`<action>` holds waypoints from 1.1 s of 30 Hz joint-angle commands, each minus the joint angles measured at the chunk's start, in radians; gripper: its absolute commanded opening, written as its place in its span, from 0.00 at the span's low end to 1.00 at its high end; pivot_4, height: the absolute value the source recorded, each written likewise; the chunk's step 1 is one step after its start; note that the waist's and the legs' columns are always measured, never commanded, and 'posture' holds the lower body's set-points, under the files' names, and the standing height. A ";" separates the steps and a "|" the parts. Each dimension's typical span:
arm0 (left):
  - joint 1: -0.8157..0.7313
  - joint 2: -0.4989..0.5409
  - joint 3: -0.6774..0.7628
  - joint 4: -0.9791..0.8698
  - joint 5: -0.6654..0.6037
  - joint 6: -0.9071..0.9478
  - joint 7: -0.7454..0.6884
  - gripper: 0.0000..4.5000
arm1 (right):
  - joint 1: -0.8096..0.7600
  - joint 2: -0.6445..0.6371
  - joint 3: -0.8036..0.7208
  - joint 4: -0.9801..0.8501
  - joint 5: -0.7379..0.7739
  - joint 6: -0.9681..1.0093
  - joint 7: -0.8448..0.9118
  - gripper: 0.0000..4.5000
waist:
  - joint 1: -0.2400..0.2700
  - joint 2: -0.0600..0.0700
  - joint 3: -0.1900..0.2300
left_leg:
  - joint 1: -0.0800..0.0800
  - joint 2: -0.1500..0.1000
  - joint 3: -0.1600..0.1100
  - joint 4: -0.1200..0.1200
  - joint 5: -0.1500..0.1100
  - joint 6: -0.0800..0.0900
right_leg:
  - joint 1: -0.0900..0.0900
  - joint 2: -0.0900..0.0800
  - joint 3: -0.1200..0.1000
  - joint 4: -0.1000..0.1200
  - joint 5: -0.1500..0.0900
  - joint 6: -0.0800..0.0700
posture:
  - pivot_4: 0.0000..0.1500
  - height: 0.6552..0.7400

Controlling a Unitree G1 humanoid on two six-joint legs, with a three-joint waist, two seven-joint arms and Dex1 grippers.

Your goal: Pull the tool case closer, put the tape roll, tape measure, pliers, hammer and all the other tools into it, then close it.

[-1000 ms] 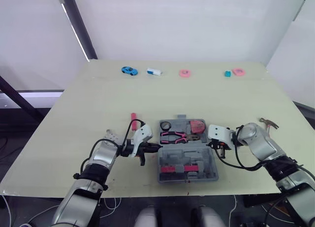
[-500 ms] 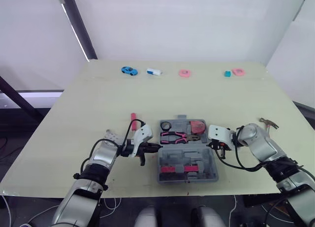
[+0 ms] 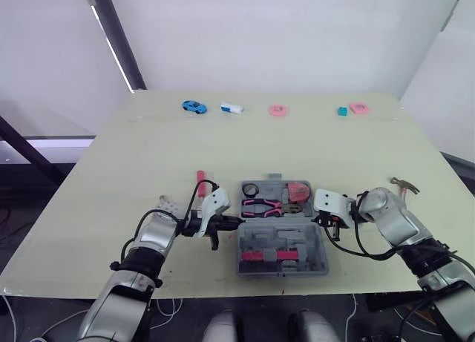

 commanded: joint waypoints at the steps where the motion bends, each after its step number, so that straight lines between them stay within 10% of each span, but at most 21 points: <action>1: 0.004 -0.019 -0.010 -0.062 -0.021 -0.010 -0.006 0.03 | -0.014 0.026 0.004 0.017 0.006 -0.038 -0.024 0.02 | -0.002 0.000 0.000 | 0.000 0.000 0.000 0.000 0.000 0.000 | 0.000 0.000 0.000 0.000 0.000 0.000 | 1.00 1.00; 33: 0.126 0.022 0.184 -0.173 -0.134 -0.035 0.145 0.03 | 0.064 -0.067 -0.175 -0.028 0.128 -0.048 -0.044 0.02 | 0.001 0.000 0.000 | -0.001 0.001 0.000 0.000 0.000 0.000 | -0.001 0.000 0.000 0.001 0.000 0.000 | 1.00 1.00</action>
